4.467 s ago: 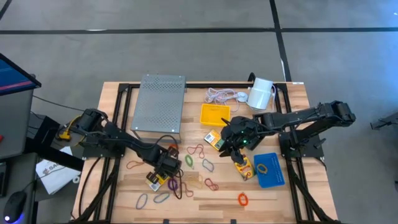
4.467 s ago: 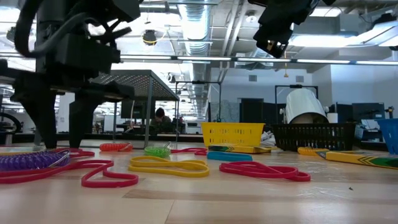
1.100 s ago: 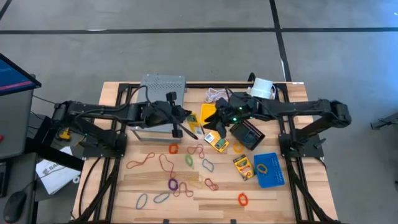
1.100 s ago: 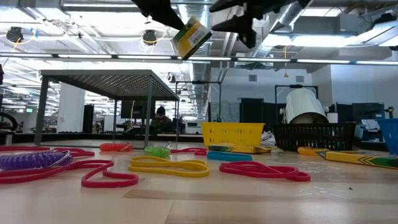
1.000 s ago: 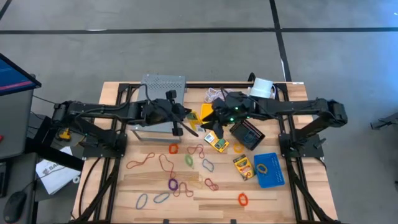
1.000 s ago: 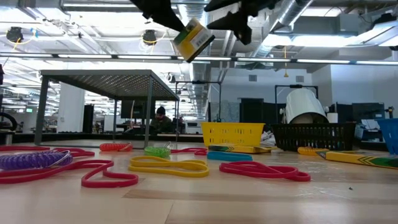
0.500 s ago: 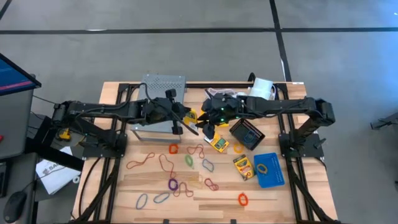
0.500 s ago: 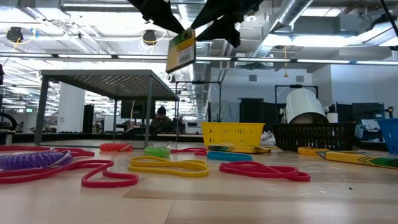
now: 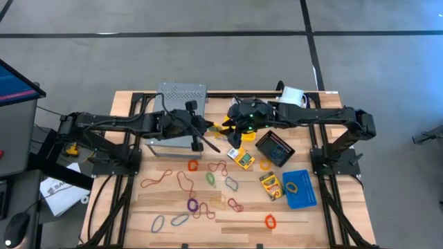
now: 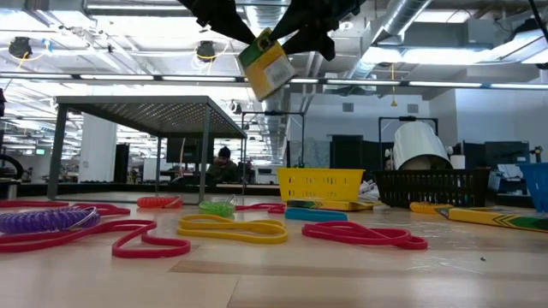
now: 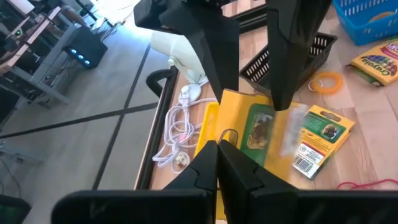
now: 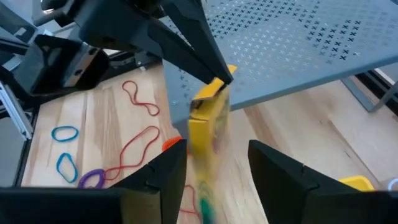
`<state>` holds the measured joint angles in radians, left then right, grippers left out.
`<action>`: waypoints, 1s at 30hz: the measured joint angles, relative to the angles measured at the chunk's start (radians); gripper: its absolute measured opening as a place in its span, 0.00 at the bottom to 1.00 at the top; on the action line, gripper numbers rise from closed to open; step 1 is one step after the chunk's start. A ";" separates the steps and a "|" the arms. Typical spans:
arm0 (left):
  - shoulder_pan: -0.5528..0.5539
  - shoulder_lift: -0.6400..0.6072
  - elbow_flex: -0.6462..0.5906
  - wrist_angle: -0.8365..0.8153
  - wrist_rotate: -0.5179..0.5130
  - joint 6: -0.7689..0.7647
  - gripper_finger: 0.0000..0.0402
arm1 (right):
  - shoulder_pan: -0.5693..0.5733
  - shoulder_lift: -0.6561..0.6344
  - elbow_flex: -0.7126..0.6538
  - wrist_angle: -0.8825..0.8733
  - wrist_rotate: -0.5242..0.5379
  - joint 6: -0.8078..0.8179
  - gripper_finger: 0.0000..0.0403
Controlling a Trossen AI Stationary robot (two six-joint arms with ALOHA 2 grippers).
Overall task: Pick & Place Office Desk Supplies
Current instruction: Put the crayon box into the yellow bin
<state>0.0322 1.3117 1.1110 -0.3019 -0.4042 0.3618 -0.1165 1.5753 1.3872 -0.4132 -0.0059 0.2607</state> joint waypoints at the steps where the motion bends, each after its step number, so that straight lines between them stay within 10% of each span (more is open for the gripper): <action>1: -0.002 0.000 0.000 -0.001 -0.001 0.000 0.00 | -0.003 0.000 0.000 -0.002 0.000 0.000 0.43; 21: -0.008 0.000 0.000 0.043 0.019 0.000 0.00 | -0.008 0.051 0.000 0.049 0.056 -0.007 0.38; 30: -0.008 0.000 0.000 0.041 0.019 0.000 0.00 | -0.008 0.052 0.000 0.037 0.017 -0.083 0.06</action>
<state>0.0246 1.3121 1.1110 -0.2607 -0.3847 0.3614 -0.1246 1.6272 1.3872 -0.3765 0.0108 0.1777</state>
